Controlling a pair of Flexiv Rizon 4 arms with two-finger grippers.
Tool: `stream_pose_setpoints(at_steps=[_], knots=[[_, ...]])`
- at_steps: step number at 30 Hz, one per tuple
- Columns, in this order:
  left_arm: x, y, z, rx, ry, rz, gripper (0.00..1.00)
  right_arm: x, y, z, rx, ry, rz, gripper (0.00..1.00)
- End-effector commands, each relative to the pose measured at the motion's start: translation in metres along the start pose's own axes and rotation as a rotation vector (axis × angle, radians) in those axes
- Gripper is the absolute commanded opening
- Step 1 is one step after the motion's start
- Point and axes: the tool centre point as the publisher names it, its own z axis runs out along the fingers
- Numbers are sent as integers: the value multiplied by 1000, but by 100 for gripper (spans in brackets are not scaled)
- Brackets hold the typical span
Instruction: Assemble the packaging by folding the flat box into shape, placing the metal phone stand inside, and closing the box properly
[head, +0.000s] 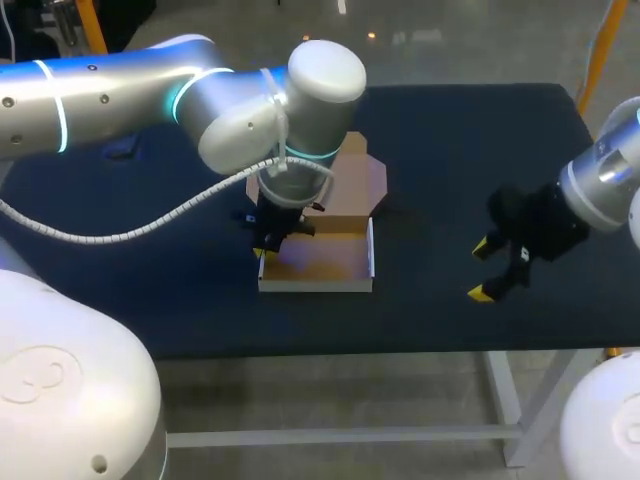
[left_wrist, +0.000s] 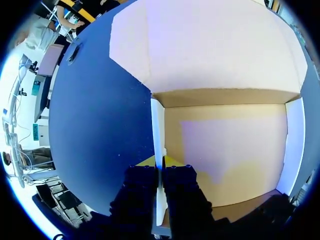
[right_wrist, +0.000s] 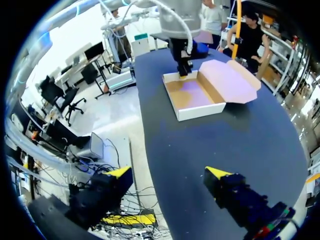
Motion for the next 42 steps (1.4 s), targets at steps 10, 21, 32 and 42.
stream_pose_setpoints(at_steps=[10,21,32,42], knots=[[3,2,2,5,4,-14,0,0,0,1,-3,4,4,100],[7,8,-11,5,203,-8,16,0,1,3,2,10,10,100],[8,12,-14,22,278,-15,41,0,3,5,10,11,15,100],[10,20,-40,83,399,12,100,0,4,5,14,8,22,100]])
